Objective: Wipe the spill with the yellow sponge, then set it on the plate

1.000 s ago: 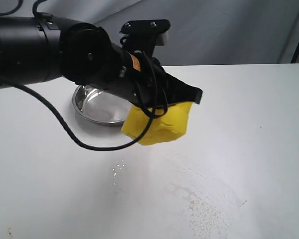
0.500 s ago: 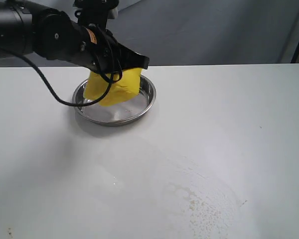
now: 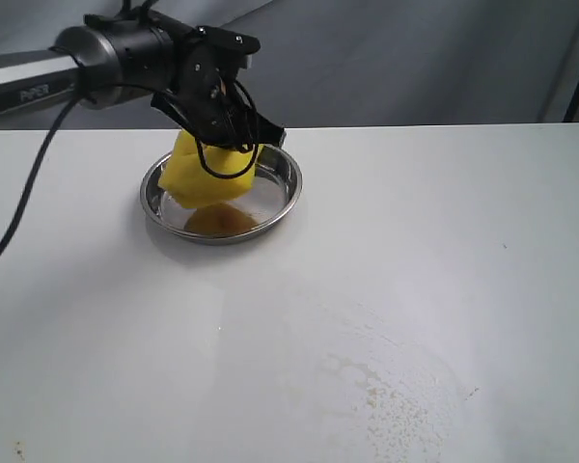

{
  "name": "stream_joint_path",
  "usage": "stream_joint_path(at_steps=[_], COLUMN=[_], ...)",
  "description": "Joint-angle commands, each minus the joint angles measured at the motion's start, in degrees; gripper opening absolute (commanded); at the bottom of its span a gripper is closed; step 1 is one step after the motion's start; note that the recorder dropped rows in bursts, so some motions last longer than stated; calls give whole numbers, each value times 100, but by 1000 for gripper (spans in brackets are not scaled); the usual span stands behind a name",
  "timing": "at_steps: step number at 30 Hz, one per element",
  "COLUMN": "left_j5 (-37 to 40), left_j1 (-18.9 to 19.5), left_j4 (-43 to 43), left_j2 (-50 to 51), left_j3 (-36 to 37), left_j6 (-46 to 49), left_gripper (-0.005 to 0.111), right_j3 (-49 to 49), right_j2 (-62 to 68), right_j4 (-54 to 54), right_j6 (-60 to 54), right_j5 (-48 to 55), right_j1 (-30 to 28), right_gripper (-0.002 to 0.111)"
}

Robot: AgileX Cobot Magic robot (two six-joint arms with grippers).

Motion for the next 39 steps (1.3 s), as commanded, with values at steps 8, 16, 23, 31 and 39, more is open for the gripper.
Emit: stream_joint_path(at_steps=[8,16,23,31,39], left_j5=[321,654,895,2255,3004], left_j1=[-3,-3,-17,-17,28], left_j4=[-40,-287,-1000,-1357,-565], left_j2=[384,242,-358,-1022,-1655], left_j3=[-375,-375,-375,-375,69], left_j6=[9,-234,-162,-140,-448], left_gripper=[33,58,63,9,0], right_j3=[20,20,20,20,20], right_j2=[-26,-26,-26,-26,-26], right_j4=[-43,-111,-462,-1309,-1309], right_j6=[32,32,32,32,32], right_j5=[-121,-119,-119,-119,-119], right_j1=[-9,-9,-9,-9,-9], right_gripper=[0,0,0,0,0])
